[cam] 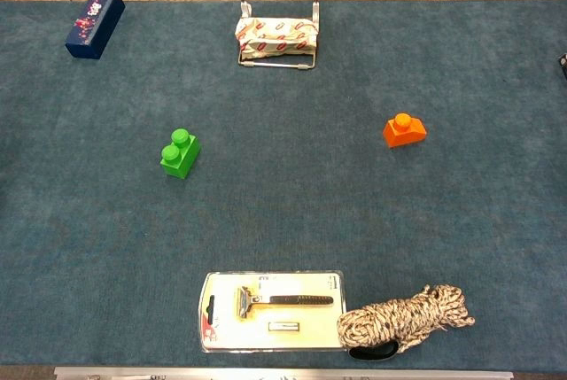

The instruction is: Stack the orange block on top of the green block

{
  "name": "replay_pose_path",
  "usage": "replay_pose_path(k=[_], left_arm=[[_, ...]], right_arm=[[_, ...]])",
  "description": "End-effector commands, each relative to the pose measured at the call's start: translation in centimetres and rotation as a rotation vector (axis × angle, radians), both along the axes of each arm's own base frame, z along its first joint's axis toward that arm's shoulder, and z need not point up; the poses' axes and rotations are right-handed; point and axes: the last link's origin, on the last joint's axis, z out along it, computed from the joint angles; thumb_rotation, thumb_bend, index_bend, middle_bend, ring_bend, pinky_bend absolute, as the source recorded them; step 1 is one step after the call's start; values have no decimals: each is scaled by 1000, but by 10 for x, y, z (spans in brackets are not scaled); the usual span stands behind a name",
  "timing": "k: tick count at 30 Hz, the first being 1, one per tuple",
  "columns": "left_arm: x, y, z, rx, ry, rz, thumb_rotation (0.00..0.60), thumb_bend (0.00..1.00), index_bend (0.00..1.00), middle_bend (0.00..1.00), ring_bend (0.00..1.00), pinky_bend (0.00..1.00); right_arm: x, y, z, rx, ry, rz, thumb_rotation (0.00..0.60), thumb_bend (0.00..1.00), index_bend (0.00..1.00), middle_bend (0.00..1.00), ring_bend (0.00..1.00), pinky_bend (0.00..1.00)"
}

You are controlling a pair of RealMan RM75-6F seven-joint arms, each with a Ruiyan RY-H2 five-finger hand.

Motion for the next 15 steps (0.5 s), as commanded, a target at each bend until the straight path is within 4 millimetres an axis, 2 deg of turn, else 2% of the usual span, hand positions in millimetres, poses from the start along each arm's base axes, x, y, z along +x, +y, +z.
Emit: replay_pose_path(k=[1,9,15], left_arm=[[0,-1,0,3,-2,2,600,255,358,160,110,316],[1,-4,-2,19,-6,-1,600,255,354,160,111,317],[18,-6,-17,-16,-57,-101,600,255,244,139,109,308]], right_arm=[[1,-1,-1,1,6,3,600,254,267,315,148,343],[2,-5,2,1,-8,4,600,254,267,315,148,343],[3,-2,8,-20,-20,11,600,253,267,315,148,343]])
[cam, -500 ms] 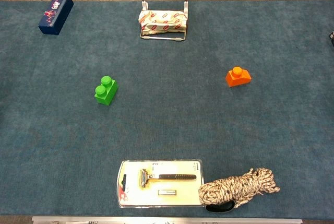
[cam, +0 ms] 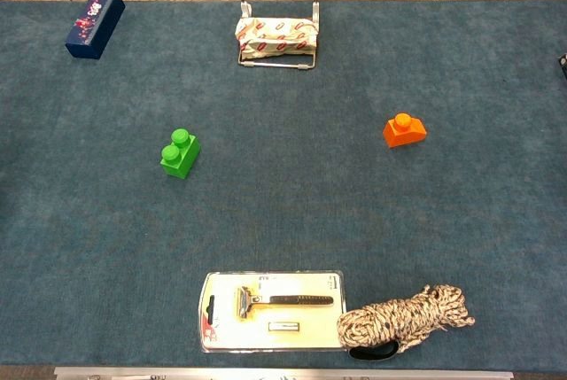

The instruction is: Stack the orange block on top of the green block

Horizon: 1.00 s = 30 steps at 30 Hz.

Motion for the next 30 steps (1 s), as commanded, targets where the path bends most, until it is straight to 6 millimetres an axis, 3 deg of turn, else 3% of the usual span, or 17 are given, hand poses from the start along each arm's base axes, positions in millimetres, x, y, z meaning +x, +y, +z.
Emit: replay_pose_path(k=[1,8,19,30], left_arm=[[14,0,-13,-48,-39,-79,600,252,222,128,106,297],[51,14,-41,-180,-45,-204,600,158,120,61,74,225],[101,56,-80,-274,-53,-294,600,114,101,23,16,180],[134,74,-112,-365,-13,-344,600,88,92,0,0,134]], right_arm=[[0,2,3,-9,-7,5,600,253,267,315,148,343],[0,5,14,-50,-38,10,600,253,267,315,148,343],[-7,7,25,-82,-64,-12,600,254,267,315,148,343],[-11,11,28,-96,-74,-33,600,253,267,315,148,343]])
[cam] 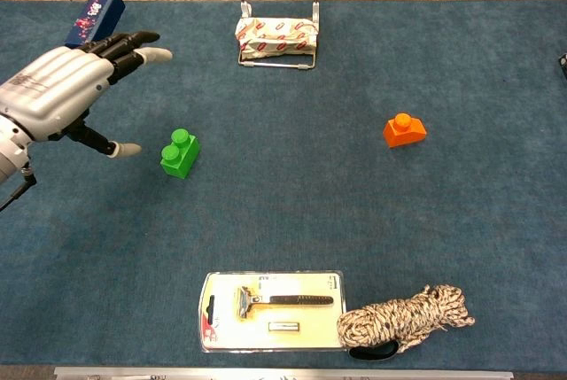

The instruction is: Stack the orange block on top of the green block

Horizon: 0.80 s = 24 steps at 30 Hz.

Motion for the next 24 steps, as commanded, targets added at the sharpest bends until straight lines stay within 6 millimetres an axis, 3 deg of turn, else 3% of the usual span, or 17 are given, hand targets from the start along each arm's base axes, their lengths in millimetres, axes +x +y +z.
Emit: replay_pose_path(k=[1,15,24], left_arm=[[9,3,-10,-23,11,-11,600,88,92,0,0,134],[30,10,-38,-82,35,-5,600,88,92,0,0,133],[32,15,-57,-133,25,28,600,88,92,0,0,111]], right_arm=[[-1,0,1,0,-1,-3,600,253,267,315,148,343],[-2,-1,0,15,6,-24,600,254,267,315,148,343],[-4,-2,2,15,7,-39,600,254,267,315,148,343]])
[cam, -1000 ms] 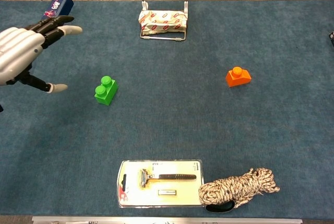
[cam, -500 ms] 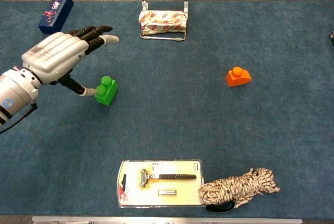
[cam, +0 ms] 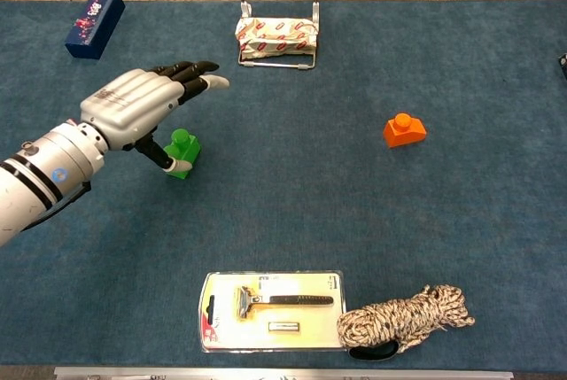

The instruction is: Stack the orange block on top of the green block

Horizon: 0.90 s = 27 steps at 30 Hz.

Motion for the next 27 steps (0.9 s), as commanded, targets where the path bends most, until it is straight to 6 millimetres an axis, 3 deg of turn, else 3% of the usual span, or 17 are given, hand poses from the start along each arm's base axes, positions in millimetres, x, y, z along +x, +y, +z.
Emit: replay_pose_path(k=[1,11,20,27], left_arm=[[0,1,-6,-13,-5,9,600,88,92,0,0,107],[3,10,-21,-24,-8,26,600,88,92,0,0,58],[-8,19,-33,-19,24,64,600,88,87,0,0,57],[-17,21,-31,11,49,71,600,88,84,0,0,56]], right_arm=[[-1,-1,0,0,1,-5,600,254,267,315,148,343],[-1,-1,0,5,5,-14,600,254,267,315,148,343],[-2,-1,1,6,6,-21,600,254,267,315,148,343],[-2,-2,1,5,4,-23,600,254,267,315,148,343]])
